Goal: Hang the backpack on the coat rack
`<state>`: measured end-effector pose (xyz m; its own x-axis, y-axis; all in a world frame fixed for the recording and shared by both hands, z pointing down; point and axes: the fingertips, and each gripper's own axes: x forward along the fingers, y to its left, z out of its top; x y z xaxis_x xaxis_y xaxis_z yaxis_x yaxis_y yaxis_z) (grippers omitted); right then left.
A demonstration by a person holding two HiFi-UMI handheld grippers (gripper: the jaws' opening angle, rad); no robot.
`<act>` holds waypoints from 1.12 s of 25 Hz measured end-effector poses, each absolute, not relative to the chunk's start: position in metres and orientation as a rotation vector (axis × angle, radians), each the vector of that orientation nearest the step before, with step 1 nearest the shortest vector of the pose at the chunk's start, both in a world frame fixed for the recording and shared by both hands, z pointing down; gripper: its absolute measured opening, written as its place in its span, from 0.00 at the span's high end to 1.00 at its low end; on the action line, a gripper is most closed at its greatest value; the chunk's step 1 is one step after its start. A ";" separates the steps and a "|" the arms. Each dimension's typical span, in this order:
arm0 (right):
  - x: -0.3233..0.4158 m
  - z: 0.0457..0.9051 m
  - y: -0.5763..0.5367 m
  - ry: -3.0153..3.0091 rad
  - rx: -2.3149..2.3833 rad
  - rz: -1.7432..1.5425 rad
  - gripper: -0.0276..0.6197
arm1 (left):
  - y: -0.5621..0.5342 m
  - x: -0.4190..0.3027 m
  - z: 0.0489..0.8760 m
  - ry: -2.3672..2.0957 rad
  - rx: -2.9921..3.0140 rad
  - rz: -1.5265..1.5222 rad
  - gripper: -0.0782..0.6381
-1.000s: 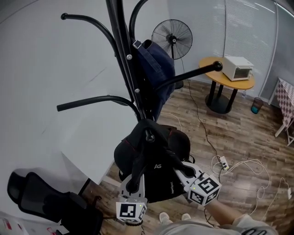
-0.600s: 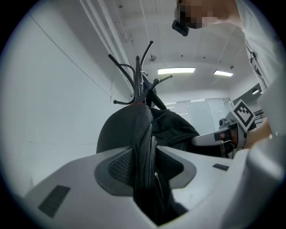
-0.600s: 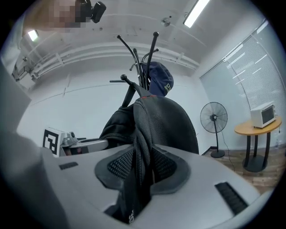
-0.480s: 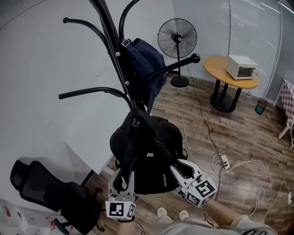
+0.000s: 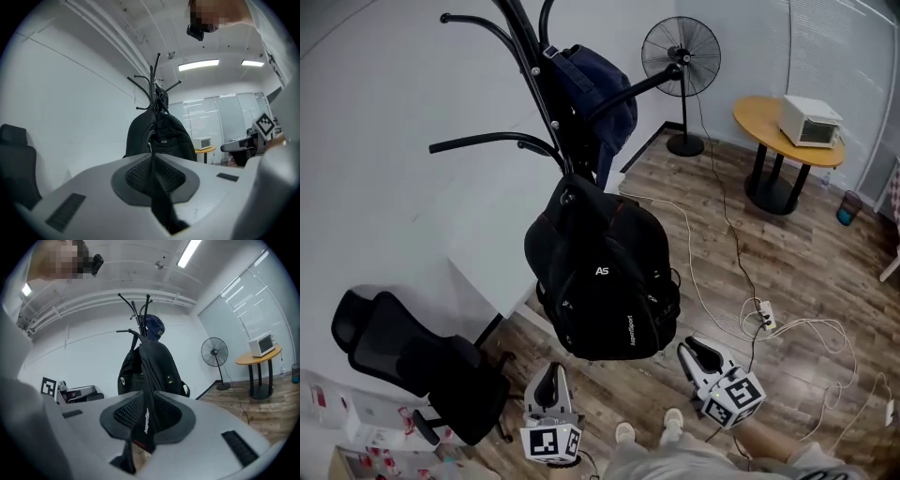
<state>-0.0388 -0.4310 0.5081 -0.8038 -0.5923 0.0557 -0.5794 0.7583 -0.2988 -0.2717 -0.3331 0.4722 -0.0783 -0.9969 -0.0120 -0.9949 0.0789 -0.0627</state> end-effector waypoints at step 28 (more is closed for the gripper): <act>-0.008 0.520 -0.101 2.833 -1.318 -0.347 0.88 | -0.041 -0.266 0.531 2.131 -2.431 0.200 0.88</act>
